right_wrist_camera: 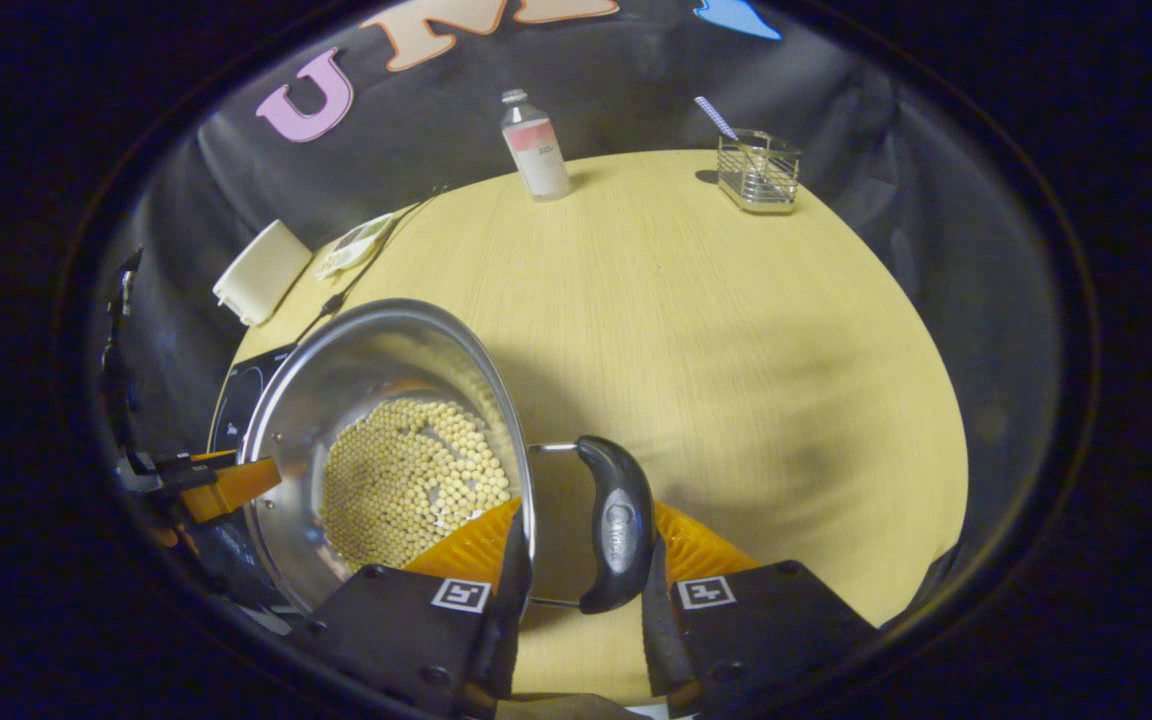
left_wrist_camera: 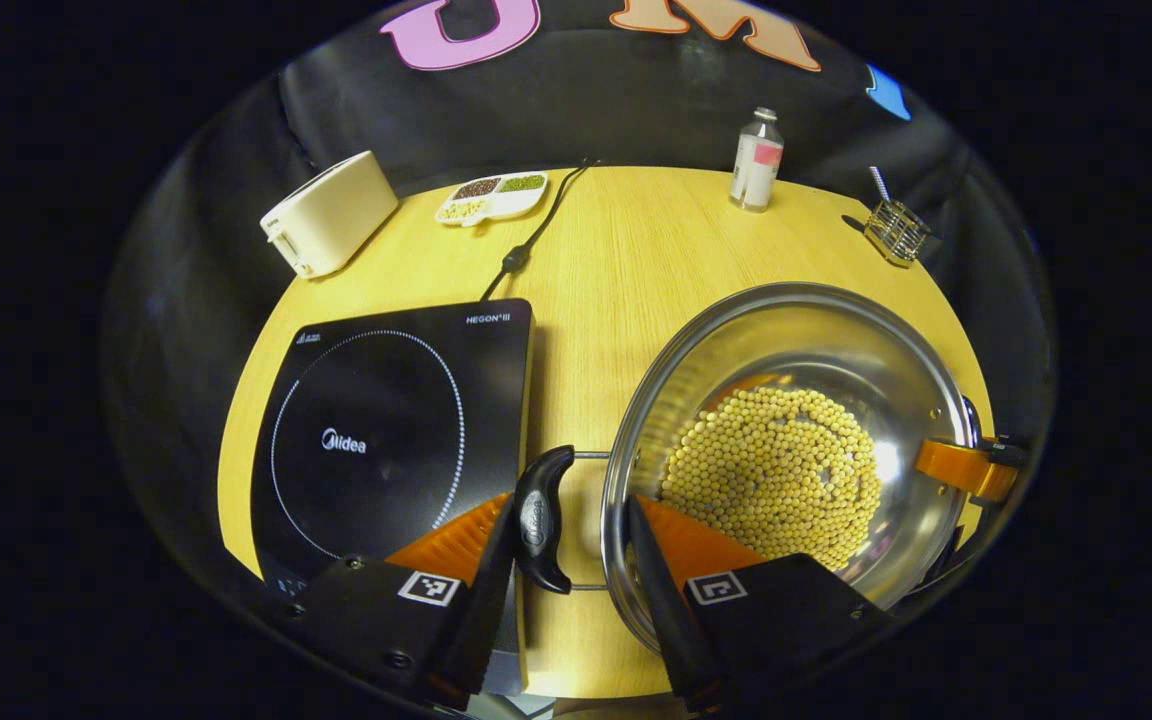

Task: First push the handle of the pot to place it horizontally, then grasp the pot with both hands and set it on the induction cooktop.

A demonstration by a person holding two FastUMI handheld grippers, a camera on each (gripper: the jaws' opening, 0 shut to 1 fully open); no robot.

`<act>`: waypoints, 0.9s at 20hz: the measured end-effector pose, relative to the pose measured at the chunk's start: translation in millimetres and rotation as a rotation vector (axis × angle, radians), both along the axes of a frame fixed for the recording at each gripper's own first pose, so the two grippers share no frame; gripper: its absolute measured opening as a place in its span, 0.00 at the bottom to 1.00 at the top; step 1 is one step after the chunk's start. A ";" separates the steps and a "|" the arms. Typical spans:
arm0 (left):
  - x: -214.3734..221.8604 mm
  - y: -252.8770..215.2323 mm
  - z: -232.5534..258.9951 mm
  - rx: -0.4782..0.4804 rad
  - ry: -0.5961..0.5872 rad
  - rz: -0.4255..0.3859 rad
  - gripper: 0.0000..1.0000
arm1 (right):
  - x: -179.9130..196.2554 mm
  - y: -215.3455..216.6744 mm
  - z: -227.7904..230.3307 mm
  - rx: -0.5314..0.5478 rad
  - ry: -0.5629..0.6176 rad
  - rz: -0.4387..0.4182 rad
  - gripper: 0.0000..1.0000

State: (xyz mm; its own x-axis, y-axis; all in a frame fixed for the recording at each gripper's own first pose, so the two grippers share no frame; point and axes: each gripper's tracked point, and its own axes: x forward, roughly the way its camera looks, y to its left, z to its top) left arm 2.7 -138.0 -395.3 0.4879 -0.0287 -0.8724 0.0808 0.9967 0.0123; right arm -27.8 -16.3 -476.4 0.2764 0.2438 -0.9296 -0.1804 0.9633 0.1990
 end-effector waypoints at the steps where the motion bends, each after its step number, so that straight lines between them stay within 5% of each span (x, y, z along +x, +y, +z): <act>1: 3.9 4.5 3.0 -0.001 0.006 -0.012 0.70 | -0.8 5.3 3.4 -0.003 -0.005 -0.016 0.48; 11: 44.7 72.8 35.5 -0.002 0.013 -0.155 0.68 | -21.4 71.7 43.7 -0.028 -0.041 -0.165 0.47; 18: 54.7 137.6 39.7 -0.014 0.005 -0.143 0.68 | -27.3 137.1 59.1 -0.026 -0.064 -0.148 0.47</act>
